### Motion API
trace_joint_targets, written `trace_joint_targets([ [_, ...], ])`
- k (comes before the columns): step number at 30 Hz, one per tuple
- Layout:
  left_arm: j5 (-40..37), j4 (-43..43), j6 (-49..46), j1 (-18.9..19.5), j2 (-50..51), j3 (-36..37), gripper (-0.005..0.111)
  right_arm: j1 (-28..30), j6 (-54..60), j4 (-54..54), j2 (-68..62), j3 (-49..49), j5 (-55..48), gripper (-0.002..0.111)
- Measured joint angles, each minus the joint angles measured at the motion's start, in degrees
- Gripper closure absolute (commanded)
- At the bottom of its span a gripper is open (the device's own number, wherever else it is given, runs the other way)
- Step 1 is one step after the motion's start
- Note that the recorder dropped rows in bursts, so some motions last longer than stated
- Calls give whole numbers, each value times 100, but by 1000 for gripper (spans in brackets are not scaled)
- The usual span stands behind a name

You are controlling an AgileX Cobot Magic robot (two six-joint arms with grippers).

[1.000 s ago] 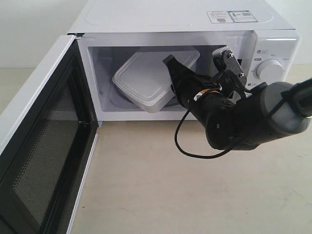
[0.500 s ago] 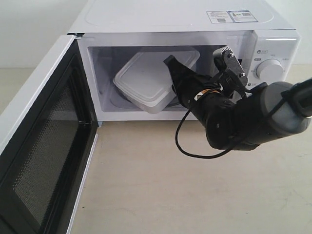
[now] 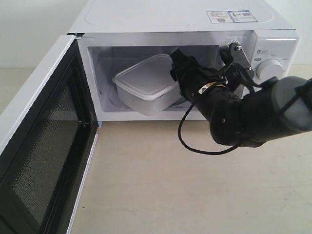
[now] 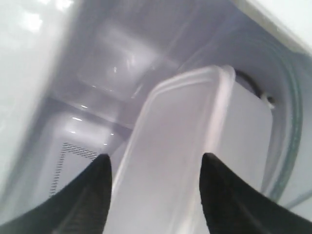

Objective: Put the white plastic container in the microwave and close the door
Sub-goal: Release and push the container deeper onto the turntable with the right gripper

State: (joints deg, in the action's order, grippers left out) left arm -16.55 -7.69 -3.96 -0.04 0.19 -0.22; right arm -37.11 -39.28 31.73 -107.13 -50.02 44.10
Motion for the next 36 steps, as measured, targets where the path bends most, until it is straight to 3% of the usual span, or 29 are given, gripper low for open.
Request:
trace_joint_targets([
  [6,0,0,0,0,0,0,102,0,497,-231,760,464,-1238,63],
  [8,0,0,0,0,0,0,102,0,808,-606,880,542,-1848,78],
  [11,0,0,0,0,0,0,102,0,1210,-1582,902,565,-2366,109],
  [15,0,0,0,0,0,0,102,0,1857,-2751,902,579,-2467,108],
  [23,0,0,0,0,0,0,102,0,3730,-3041,742,579,-2257,108],
  [36,0,0,0,0,0,0,102,0,3928,-2821,-186,515,-594,108],
])
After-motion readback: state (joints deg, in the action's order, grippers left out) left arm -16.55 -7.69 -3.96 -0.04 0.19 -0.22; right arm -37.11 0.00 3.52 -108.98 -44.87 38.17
